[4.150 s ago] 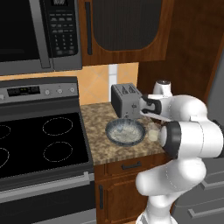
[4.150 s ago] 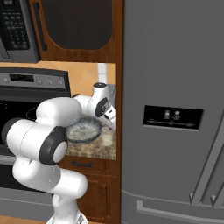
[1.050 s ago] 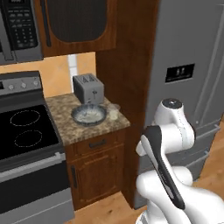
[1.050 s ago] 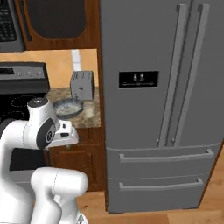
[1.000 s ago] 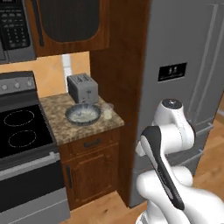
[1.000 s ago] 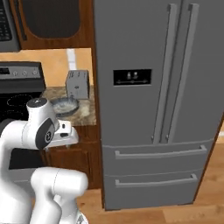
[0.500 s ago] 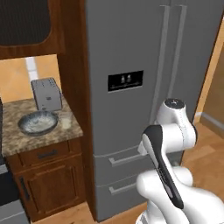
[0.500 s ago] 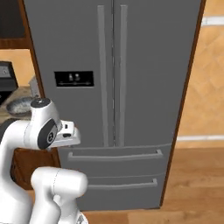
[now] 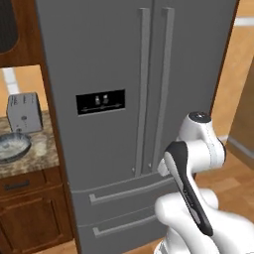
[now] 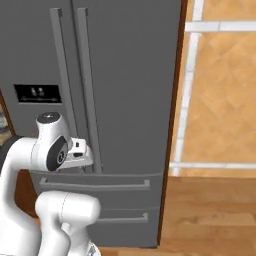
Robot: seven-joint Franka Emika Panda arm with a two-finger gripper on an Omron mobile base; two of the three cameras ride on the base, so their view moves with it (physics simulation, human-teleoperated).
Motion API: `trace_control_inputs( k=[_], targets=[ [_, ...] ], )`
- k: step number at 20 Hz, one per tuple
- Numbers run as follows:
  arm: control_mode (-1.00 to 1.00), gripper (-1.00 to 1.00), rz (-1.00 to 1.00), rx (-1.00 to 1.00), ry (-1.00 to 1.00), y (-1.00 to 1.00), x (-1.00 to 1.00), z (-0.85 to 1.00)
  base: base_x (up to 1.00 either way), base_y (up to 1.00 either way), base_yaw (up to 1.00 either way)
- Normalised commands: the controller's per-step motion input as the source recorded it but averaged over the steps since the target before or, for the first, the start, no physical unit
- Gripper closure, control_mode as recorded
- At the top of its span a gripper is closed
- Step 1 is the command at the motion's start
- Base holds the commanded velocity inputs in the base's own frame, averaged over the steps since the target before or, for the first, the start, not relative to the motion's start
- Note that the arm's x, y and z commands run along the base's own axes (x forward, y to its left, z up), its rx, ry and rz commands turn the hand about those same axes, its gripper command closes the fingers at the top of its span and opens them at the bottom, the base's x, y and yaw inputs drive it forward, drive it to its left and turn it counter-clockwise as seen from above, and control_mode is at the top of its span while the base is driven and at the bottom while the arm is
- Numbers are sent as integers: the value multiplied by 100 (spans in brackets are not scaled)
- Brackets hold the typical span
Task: Grab a lemon wedge from the fridge and one ice cube from the ice bowl, and put them in the glass of lemonade.
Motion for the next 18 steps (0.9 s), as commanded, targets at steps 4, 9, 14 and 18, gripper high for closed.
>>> trace_control_inputs(
  k=[4, 9, 14, 18],
  targets=[
    [100, -100, 0, 0, 0, 0, 0, 0, -5, 41, -33],
    [100, -100, 0, 0, 0, 0, 0, 0, -7, -57, -13],
    [100, -100, 0, 0, 0, 0, 0, 0, -1, -24, 20],
    [100, -100, 0, 0, 0, 0, 0, 0, -55, 14, 36]
  ],
)
